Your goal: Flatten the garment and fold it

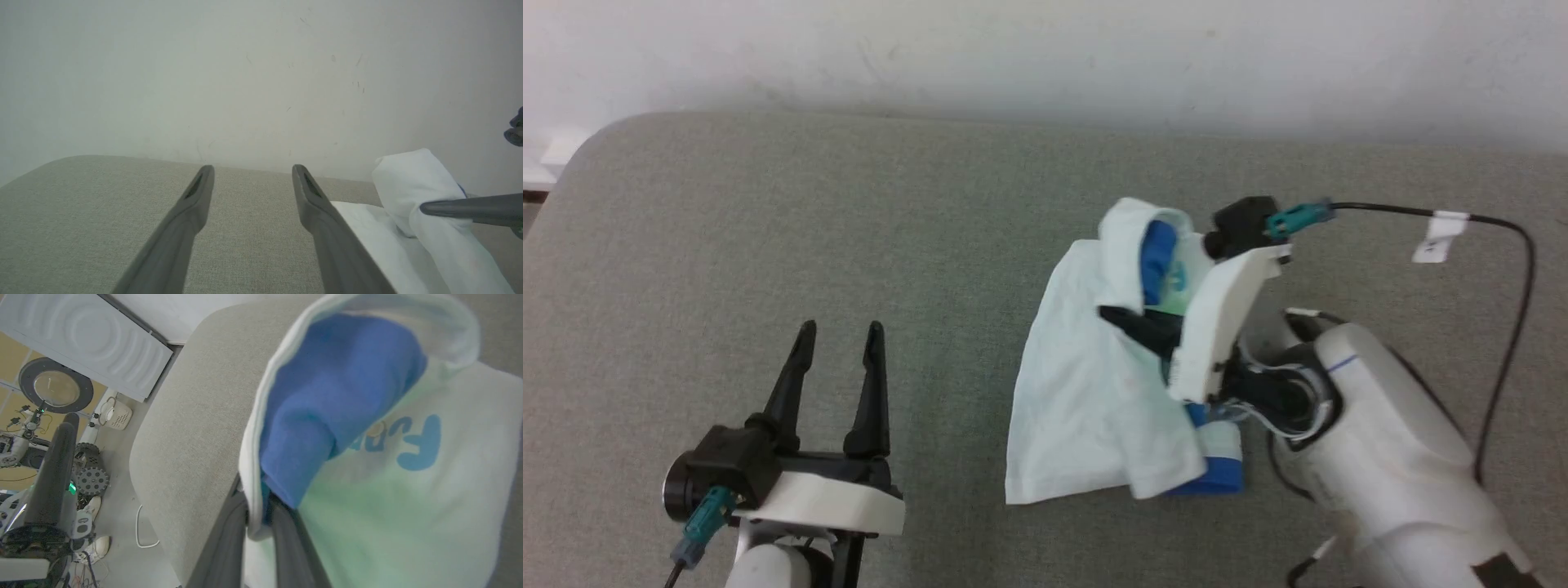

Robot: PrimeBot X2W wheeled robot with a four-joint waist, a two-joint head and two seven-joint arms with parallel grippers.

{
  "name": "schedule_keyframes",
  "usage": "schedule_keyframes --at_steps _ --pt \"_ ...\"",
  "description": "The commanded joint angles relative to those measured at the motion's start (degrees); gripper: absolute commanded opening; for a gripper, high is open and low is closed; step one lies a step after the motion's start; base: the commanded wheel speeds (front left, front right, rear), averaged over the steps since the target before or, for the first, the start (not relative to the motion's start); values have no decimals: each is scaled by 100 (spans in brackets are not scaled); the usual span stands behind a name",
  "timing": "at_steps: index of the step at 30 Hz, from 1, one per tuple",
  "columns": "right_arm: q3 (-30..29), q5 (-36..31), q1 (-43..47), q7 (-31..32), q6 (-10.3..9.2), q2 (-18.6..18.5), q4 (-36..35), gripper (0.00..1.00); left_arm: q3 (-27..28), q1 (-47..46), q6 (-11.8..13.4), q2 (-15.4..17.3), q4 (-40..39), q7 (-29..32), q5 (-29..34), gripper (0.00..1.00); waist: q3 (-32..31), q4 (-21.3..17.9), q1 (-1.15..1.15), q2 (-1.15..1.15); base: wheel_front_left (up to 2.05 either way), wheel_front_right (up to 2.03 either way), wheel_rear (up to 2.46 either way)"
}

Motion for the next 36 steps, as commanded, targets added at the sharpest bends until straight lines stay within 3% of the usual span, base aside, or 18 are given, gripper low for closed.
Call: schedule_keyframes --at_steps 1,6,7,9,10,11,18,20,25,30,32,33,36 --pt "64 58 -126 -140 -2 125 127 0 -29 -107 -55 -17 28 -27 -33 100 103 102 0 0 0 0 0" --pt "339 146 -378 -777 -2 361 800 0 -176 -251 -85 -26 112 -27 -70 100 280 273 0 0 0 0 0" --pt "399 160 -432 -941 -2 375 931 5 -199 -282 -90 -27 125 -27 -79 100 314 301 0 0 0 0 0" --pt "583 246 -513 -1238 -2 389 1121 48 -227 -330 -97 -29 162 -27 -94 100 366 341 0 0 0 0 0" --pt "726 354 -539 -1368 -2 391 1144 85 -237 -351 -100 -30 180 -27 -98 100 386 356 0 0 0 0 0" --pt "879 430 -575 -1520 -2 392 1145 100 -242 -369 -102 -31 196 -27 -101 100 402 363 0 0 0 0 0" --pt "1727 241 -939 -2257 -2 395 1231 100 -179 -360 -91 -34 242 -27 -102 100 362 248 0 0 0 0 0" --pt "2115 -292 -1205 -2777 -2 282 1150 100 -135 -307 -77 -35 257 -27 -77 100 273 109 0 0 0 0 0" --pt "2231 -1257 -1394 -3708 -2 -29 1167 100 -86 -225 -58 -36 269 -27 -64 100 124 -63 0 0 0 0 0" --pt "1466 -2453 -1151 -4484 -2 -326 1255 100 -41 -129 -23 -36 260 -27 -70 100 -35 -217 0 0 0 0 0" --pt "986 -2792 -867 -4572 -2 -414 1114 100 -20 -102 -11 -36 248 -27 -72 100 -77 -268 0 0 0 0 0" --pt "481 -3033 -524 -4605 -2 -512 928 100 13 -69 3 -36 237 -27 -75 100 -113 -308 0 0 0 0 0" --pt "-241 -3116 17 -4423 -2 -652 793 100 97 -16 37 -36 229 -27 -69 100 -147 -357 0 0 0 0 0"
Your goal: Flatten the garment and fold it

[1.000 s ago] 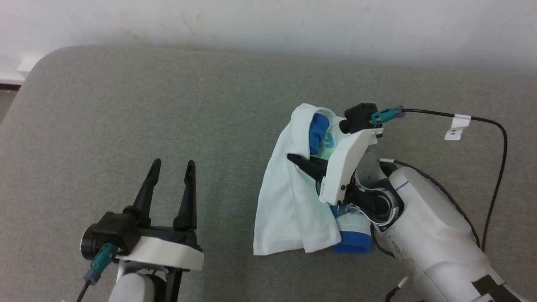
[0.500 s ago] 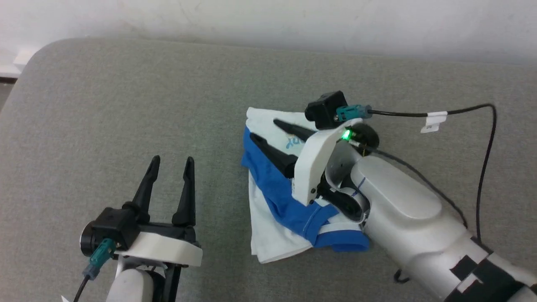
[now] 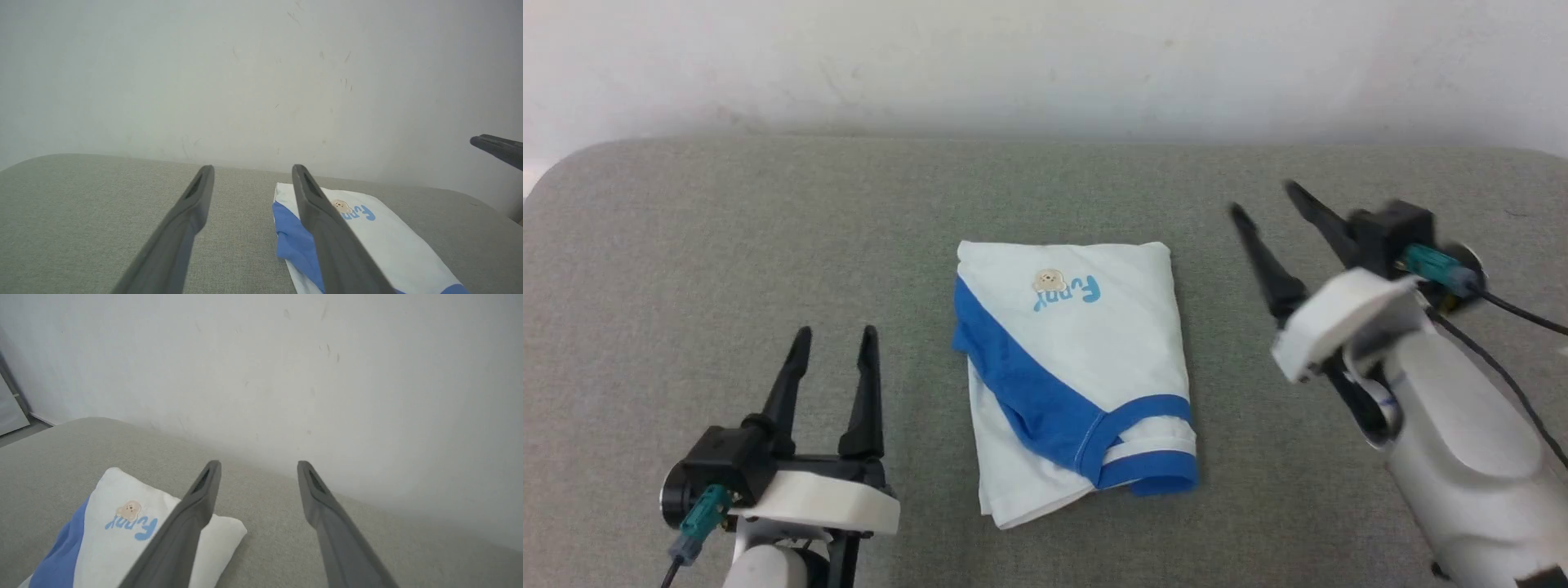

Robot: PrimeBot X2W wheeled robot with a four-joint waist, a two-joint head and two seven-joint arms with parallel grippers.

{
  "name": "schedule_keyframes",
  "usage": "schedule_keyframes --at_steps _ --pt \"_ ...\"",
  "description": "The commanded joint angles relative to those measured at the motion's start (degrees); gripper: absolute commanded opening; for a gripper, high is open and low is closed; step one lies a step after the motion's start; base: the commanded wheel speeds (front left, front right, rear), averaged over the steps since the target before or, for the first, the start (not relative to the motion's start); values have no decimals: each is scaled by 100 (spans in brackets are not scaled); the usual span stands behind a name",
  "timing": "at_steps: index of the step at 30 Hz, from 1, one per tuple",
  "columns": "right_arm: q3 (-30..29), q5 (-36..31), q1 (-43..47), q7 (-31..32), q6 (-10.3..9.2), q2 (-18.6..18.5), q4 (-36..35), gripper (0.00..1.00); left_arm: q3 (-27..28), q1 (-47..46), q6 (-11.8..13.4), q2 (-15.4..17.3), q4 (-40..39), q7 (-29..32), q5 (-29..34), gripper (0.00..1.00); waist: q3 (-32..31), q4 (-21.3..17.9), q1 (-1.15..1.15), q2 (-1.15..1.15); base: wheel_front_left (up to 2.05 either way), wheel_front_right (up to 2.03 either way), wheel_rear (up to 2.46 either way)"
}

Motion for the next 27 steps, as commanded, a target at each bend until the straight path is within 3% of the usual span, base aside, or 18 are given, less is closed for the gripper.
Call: schedule_keyframes --at_steps 1,6,10,15,18,21,27 --pt "-116 21 167 85 -4 -33 -25 100 43 67 52 -11 -6 -27 -18 100 -47 -59 1 0 0 0 0" --pt "-1058 686 771 1102 -4 -201 30 100 193 169 97 -8 4 -27 50 100 -70 -86 1 0 0 0 0" --pt "-1342 1615 1040 2480 -4 -212 250 100 301 197 94 -4 14 -27 50 100 -54 -25 1 0 0 0 0" --pt "-1541 2980 1052 3865 -4 250 332 100 322 109 75 -6 36 -27 47 100 73 125 1 0 0 0 0" --pt "-1704 3743 938 4303 -4 555 255 100 280 23 66 -7 44 -27 32 100 167 257 1 0 0 0 0" --pt "-1754 4095 800 4506 -4 688 380 100 217 -47 53 -9 74 -27 18 100 245 387 1 0 0 0 0" --pt "-1522 4049 504 4666 -4 763 925 100 101 -126 80 -10 117 -27 -6 100 363 570 1 0 0 0 0"
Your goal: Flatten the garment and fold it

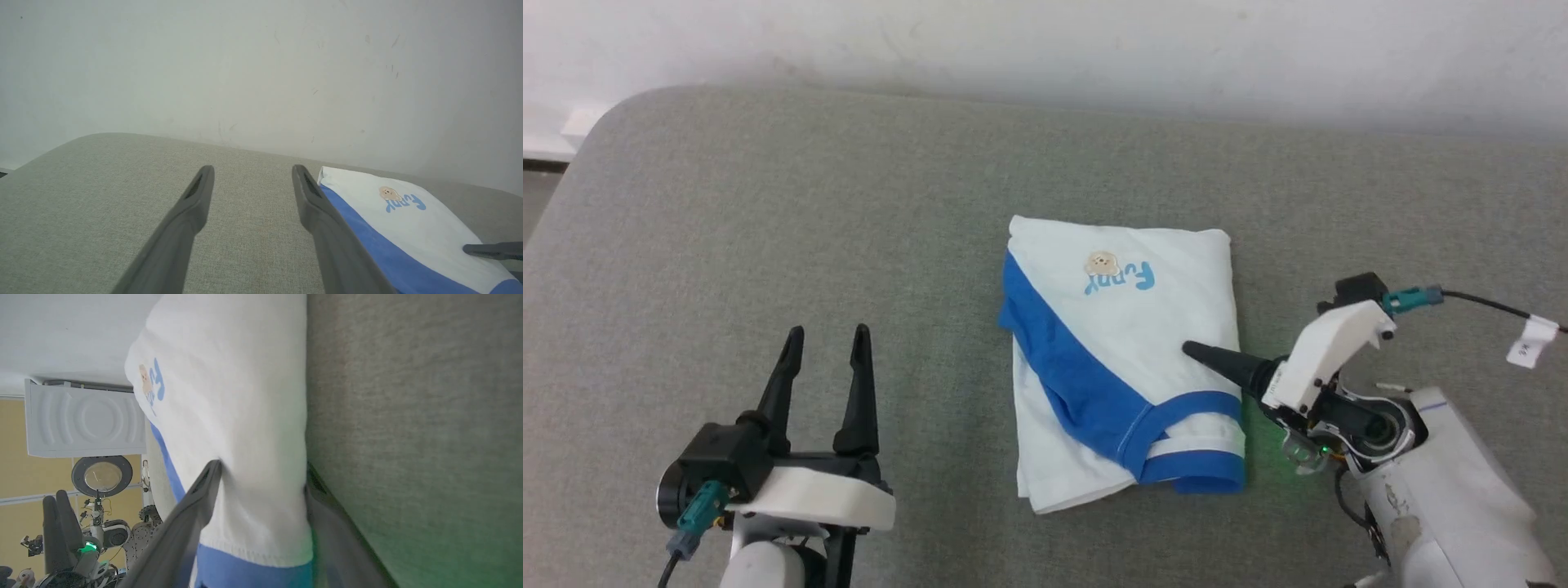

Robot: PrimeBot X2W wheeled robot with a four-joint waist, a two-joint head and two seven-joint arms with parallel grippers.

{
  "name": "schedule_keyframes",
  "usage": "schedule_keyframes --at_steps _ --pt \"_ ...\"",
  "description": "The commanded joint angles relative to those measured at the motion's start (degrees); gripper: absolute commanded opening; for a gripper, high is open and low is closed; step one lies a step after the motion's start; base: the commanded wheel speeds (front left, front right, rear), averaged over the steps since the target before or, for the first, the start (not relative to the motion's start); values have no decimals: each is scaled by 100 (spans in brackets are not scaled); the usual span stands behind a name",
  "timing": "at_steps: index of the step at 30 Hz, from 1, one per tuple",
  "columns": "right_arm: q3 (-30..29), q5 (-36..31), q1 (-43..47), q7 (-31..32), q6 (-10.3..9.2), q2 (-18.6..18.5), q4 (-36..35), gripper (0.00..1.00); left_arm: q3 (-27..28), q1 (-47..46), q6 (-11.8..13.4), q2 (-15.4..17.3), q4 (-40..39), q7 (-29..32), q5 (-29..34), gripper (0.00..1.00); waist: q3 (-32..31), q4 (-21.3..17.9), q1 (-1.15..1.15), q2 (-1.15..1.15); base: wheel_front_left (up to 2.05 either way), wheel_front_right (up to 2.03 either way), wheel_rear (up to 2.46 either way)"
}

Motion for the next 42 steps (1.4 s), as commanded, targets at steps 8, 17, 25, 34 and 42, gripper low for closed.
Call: schedule_keyframes --at_steps 8,17,25,34,42 --pt "412 -176 -239 -5 -3 34 312 0 -7 -74 66 -11 57 -27 -39 100 27 44 0 0 0 0 0" --pt "1454 -710 124 -215 -3 -551 -544 0 10 140 43 -11 136 -27 102 100 -520 -260 0 0 0 0 0" --pt "1937 -1418 731 -184 -3 -1522 -1324 0 53 389 55 -11 87 -27 101 100 -729 -869 0 0 0 0 0" --pt "1441 -2761 665 3 -3 -2455 -1342 0 -20 166 61 -11 -263 -27 8 100 12 -1846 0 0 0 0 0" --pt "559 -3685 57 -363 -3 -2637 -686 0 -194 -558 -71 161 -554 -27 233 100 1267 -2417 0 0 0 0 0"
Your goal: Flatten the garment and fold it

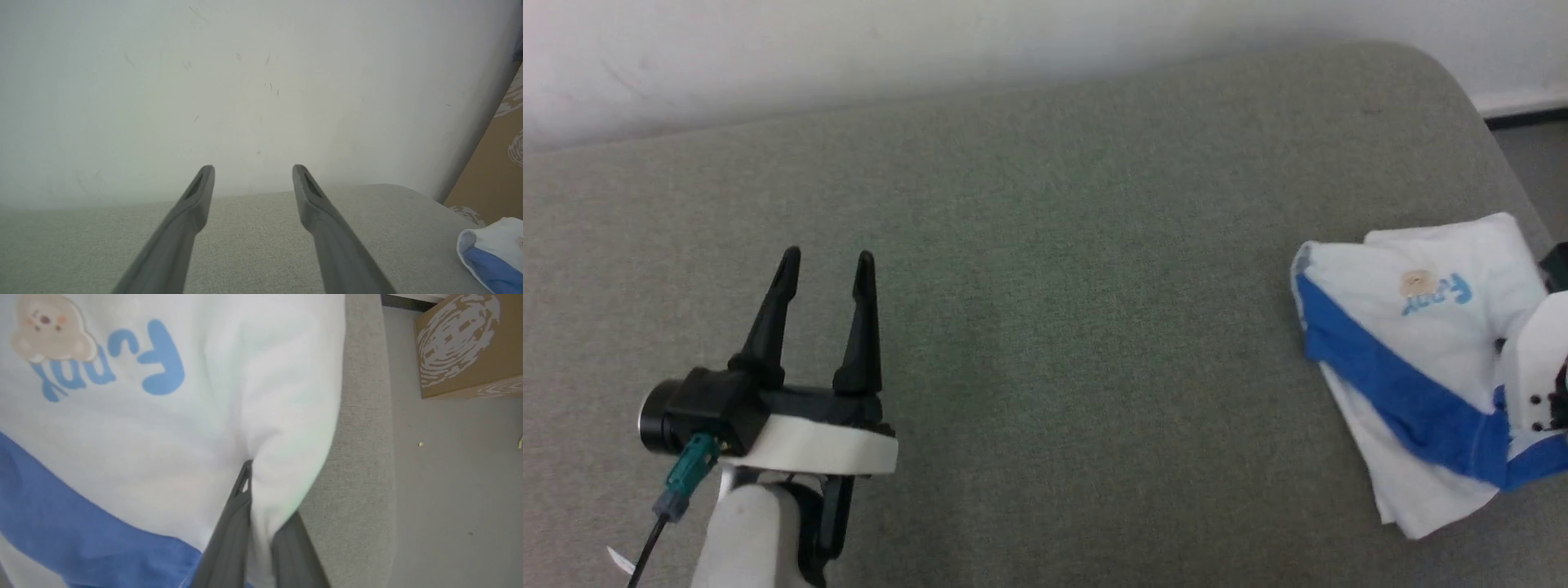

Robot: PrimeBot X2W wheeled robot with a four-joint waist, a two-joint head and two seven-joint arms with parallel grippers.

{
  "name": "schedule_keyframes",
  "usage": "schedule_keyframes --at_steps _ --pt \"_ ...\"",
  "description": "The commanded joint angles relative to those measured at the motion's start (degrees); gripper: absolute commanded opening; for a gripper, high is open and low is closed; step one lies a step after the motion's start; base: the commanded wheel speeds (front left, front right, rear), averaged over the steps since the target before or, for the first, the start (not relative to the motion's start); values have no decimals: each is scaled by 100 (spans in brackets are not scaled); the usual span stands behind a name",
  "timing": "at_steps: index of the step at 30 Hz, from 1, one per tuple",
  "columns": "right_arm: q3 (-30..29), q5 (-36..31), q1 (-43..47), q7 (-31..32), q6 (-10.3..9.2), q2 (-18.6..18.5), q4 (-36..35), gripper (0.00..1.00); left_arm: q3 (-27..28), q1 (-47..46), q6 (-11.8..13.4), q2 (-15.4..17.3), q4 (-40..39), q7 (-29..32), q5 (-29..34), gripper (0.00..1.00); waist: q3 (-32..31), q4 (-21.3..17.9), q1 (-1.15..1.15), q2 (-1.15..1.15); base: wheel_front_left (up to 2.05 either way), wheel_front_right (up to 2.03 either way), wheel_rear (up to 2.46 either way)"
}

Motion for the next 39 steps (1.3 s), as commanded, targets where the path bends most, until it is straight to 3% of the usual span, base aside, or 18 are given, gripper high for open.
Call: schedule_keyframes --at_steps 1,10,11,12,13,14,19,26,29,33,39 --pt "-152 -216 -169 -144 -6 -34 205 0 -57 -217 -53 85 -30 -27 73 100 1112 -605 -1 0 0 0 0" --pt "-1054 -805 -711 -1339 -6 92 964 0 -220 -733 -119 237 -98 -27 116 100 1677 -512 -1 0 0 0 0" --pt "-1154 -860 -770 -1551 -6 141 1022 9 -221 -755 -123 239 -117 -27 107 100 1705 -497 -1 0 0 0 0" --pt "-1217 -953 -814 -1746 -6 172 1085 41 -219 -765 -125 240 -123 -27 105 100 1728 -480 -1 0 0 0 0" --pt "-1320 -996 -850 -1868 -6 225 1197 95 -212 -770 -127 238 -124 -27 101 100 1739 -464 -1 0 0 0 0" --pt "-1414 -1057 -880 -1956 -6 263 1322 100 -204 -769 -128 235 -123 -27 99 100 1741 -447 -1 0 0 0 0" --pt "-2167 -1392 -885 -2306 -6 351 2053 100 -153 -727 -129 184 -78 -27 75 100 1609 -330 -1 0 0 0 0" --pt "-2957 -1522 -517 -3146 -6 465 2366 100 -68 -479 -129 90 91 -27 33 100 1029 -224 -1 0 0 0 0" --pt "-3196 -1602 -253 -3881 -6 530 2066 100 -15 -296 -96 45 199 -27 21 100 667 -165 -1 0 0 0 0" --pt "-3390 -1707 234 -4348 -6 770 1347 100 23 -55 -21 2 379 -27 21 100 274 -22 -1 0 0 0 0" --pt "-3369 -1928 1335 -4434 -6 1700 -467 100 87 261 81 -50 537 -27 -42 100 -228 238 -1 0 0 0 0"
